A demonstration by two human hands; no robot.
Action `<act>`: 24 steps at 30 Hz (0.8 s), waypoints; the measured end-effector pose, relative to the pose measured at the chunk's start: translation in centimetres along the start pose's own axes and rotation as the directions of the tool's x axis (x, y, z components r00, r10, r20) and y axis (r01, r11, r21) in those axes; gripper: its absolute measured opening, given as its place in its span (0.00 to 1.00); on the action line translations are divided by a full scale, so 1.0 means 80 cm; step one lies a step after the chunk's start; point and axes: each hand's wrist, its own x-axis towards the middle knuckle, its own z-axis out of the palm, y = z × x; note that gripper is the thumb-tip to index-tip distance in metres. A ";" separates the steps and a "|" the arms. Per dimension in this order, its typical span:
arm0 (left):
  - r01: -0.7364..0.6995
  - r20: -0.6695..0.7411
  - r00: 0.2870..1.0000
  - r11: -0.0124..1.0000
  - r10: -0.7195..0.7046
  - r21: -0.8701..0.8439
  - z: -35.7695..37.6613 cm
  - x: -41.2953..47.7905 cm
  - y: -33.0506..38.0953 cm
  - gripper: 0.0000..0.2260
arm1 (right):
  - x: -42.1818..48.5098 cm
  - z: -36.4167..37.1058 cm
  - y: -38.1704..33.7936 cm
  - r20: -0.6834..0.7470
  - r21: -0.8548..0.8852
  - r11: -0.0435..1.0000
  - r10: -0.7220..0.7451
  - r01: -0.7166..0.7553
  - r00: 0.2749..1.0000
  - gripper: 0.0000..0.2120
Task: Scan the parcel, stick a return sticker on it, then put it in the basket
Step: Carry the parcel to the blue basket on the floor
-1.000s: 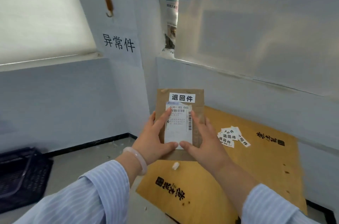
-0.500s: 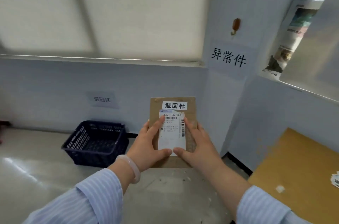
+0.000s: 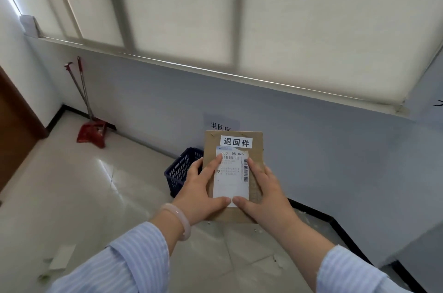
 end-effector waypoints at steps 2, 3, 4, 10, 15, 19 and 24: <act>0.034 0.002 0.999 0.999 -0.034 -0.003 -0.009 0.033 -0.024 0.42 | 0.040 0.017 0.006 0.019 -0.001 1.000 0.006 -0.006 1.000 0.45; 0.048 0.001 0.999 0.999 -0.048 -0.003 -0.013 0.052 -0.035 0.42 | 0.061 0.025 0.008 0.028 0.002 1.000 0.009 -0.009 1.000 0.45; 0.064 0.000 0.998 0.998 -0.064 -0.001 -0.017 0.073 -0.046 0.42 | 0.083 0.032 0.010 0.036 0.011 1.000 0.010 -0.010 0.999 0.45; 0.164 0.049 0.985 0.986 -0.164 0.010 -0.048 0.194 -0.094 0.42 | 0.215 0.057 0.021 0.157 0.077 0.996 0.034 -0.047 0.987 0.44; 0.215 0.069 0.974 0.977 -0.215 0.019 -0.068 0.287 -0.140 0.42 | 0.319 0.082 0.035 0.200 0.086 0.994 0.054 -0.072 0.978 0.43; 0.235 0.156 0.959 0.972 -0.236 0.025 -0.072 0.359 -0.189 0.42 | 0.387 0.115 0.060 0.206 0.062 0.986 0.141 -0.157 0.968 0.44; 0.214 0.272 0.937 0.976 -0.218 0.043 -0.079 0.465 -0.254 0.42 | 0.480 0.167 0.094 0.164 0.035 0.967 0.244 -0.253 0.956 0.43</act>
